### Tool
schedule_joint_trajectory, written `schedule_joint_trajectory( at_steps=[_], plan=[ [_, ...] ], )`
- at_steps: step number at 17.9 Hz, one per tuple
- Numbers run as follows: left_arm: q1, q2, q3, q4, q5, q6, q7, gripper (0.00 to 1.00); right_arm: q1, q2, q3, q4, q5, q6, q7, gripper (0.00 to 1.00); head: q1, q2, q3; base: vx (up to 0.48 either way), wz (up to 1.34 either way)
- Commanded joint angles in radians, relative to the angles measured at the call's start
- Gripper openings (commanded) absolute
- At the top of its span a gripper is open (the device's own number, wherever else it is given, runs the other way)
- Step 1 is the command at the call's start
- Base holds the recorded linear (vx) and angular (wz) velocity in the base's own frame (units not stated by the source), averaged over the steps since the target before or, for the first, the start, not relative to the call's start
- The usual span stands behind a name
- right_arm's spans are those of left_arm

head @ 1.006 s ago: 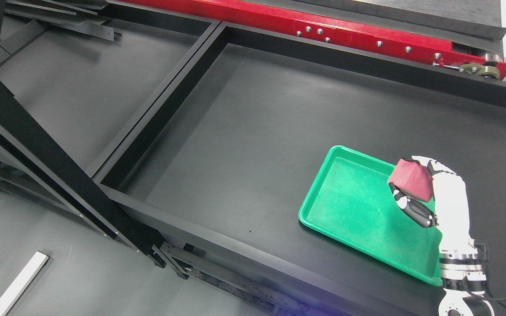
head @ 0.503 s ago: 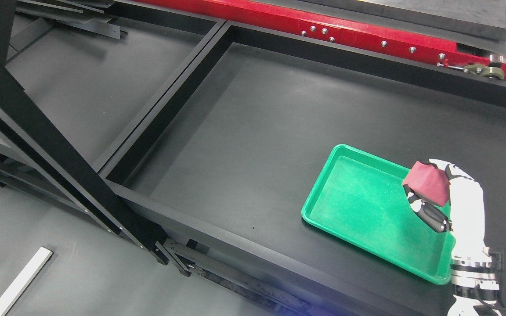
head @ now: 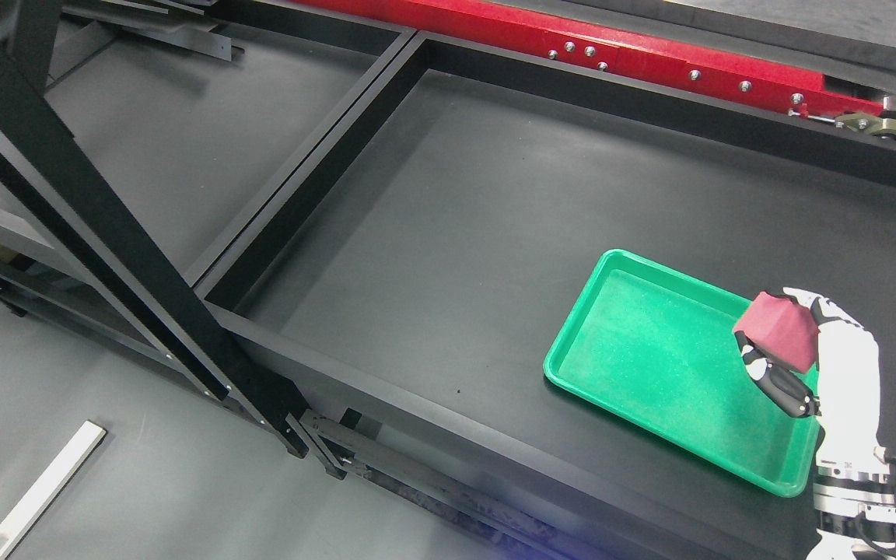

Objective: Pick pink block from left shelf to tray
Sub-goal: 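Lift the pink cube out of the green tray with the right hand, then carry the pink cube in the right hand while turning toward the blue tray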

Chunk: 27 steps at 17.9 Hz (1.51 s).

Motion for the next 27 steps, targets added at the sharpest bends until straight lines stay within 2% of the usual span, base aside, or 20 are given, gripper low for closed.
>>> schedule_joint_trajectory(
  at_steps=[1, 6, 13, 27],
  plan=[
    [-0.023, 0.017, 0.0, -0.017, -0.002, -0.001, 0.0, 1.0, 0.001, -0.006, -0.019, -0.008, 0.0, 0.024, 0.001, 0.03, 0.0, 0.0, 0.0, -0.033, 0.06],
    [-0.025, 0.017, 0.0, -0.017, -0.002, -0.001, 0.0, 1.0, -0.013, -0.005, -0.011, -0.008, 0.0, 0.066, 0.007, 0.03, 0.0, 0.0, 0.0, -0.033, 0.1],
    [-0.023, 0.017, 0.0, -0.017, -0.002, -0.001, 0.0, 1.0, -0.011, 0.014, -0.016, -0.008, 0.0, 0.066, 0.004, 0.03, 0.0, 0.0, 0.0, -0.052, 0.34],
    [-0.023, 0.017, 0.0, -0.017, -0.002, -0.001, 0.0, 1.0, -0.007, 0.02, -0.008, -0.008, 0.0, 0.066, 0.012, 0.03, 0.0, 0.0, 0.0, -0.098, 0.73]
  ],
)
